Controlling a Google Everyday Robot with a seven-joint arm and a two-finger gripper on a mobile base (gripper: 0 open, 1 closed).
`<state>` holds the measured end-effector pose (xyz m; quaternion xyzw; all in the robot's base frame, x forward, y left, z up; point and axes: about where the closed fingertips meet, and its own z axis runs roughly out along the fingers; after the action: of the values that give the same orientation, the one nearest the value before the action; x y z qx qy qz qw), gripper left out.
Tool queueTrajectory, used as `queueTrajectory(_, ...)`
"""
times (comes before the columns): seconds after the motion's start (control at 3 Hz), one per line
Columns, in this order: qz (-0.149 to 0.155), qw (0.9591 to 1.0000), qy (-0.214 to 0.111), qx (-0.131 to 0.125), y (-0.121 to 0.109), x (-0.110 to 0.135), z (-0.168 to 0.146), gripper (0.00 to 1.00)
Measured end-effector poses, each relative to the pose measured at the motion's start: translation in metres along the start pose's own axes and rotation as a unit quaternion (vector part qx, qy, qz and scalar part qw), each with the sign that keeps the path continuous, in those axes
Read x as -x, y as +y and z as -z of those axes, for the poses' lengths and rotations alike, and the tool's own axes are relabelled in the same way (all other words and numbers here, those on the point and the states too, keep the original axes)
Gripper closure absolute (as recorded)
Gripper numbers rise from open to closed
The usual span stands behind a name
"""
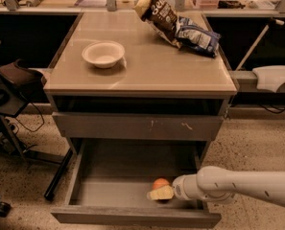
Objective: Pick orange from middle drawer and place on counter
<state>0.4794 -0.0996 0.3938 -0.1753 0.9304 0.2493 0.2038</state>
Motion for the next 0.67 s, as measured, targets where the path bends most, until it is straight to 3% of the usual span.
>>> queueTrajectory(0.33, -0.004, 0.9999, -0.012, -0.011, 0.003, 0.0, -0.006, 0.0)
queueTrajectory(0.67, -0.02, 0.9973, -0.061, -0.034, 0.004, 0.012, -0.016, 0.0)
